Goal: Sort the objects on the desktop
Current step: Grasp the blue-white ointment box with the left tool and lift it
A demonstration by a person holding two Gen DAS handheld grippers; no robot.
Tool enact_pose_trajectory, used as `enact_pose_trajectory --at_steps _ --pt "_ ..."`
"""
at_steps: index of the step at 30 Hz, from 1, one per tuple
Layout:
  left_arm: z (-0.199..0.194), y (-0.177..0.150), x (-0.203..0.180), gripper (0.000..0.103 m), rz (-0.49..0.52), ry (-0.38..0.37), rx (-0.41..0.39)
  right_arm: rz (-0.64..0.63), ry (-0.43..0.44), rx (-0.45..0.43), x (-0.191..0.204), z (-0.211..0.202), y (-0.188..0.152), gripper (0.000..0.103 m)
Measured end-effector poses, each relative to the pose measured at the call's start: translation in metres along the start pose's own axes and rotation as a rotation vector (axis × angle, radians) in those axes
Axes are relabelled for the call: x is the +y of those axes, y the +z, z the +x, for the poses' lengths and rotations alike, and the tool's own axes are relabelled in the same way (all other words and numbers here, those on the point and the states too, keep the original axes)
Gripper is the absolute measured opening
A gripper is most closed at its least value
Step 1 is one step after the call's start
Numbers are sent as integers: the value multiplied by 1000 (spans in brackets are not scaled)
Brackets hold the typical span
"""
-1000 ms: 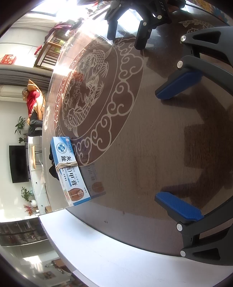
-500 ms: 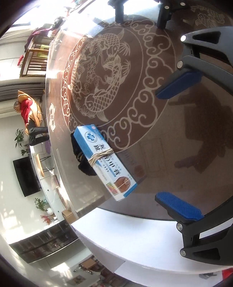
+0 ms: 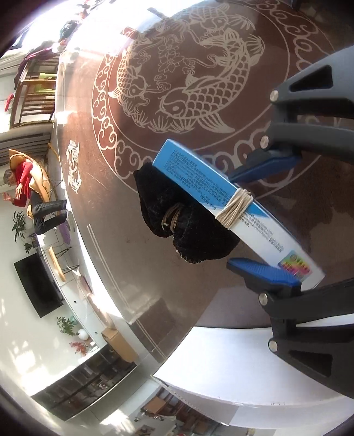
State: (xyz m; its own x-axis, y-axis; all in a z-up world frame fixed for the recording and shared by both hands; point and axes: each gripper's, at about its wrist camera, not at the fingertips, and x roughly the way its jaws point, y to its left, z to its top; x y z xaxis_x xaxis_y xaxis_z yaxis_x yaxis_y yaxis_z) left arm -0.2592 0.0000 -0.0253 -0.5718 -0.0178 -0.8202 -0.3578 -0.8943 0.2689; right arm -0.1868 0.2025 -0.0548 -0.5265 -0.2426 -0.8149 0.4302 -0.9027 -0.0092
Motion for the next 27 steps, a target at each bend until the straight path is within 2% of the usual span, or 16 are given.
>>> enact_pose_trajectory --at_steps 4,7,10,12,13,14,15,16,17,21,25,27 --pt "-25 -22 4 21 -99 -30 -8 0 0 0 0 0 0 103" --pt "-49 -59 8 21 -243 -171 18 0 -1 0 0 0 0 103" --pt "-72 -102 7 21 -359 -297 11 0 -1 0 0 0 0 103" --pt "-77 -128 14 22 -460 -349 43 0 -1 0 0 0 0 103" --pt "-76 -138 19 27 -502 -358 73 1 -1 0 0 0 0 103" --pt "-76 -146 24 27 -528 -353 86 1 -1 0 0 0 0 103" --pt "-80 -153 27 39 -539 -330 78 1 -1 0 0 0 0 103" --pt "-84 -157 30 55 -539 -271 93 1 -1 0 0 0 0 103" --pt "-88 -161 31 60 -535 -219 100 1 -1 0 0 0 0 103" --pt "-108 -163 31 62 -511 -139 56 1 -2 0 0 0 0 103" --pt "-123 -157 26 63 -483 -121 -23 1 -2 0 0 0 0 103" --pt "-122 -152 21 65 -456 -80 -24 1 -2 0 0 0 0 103"
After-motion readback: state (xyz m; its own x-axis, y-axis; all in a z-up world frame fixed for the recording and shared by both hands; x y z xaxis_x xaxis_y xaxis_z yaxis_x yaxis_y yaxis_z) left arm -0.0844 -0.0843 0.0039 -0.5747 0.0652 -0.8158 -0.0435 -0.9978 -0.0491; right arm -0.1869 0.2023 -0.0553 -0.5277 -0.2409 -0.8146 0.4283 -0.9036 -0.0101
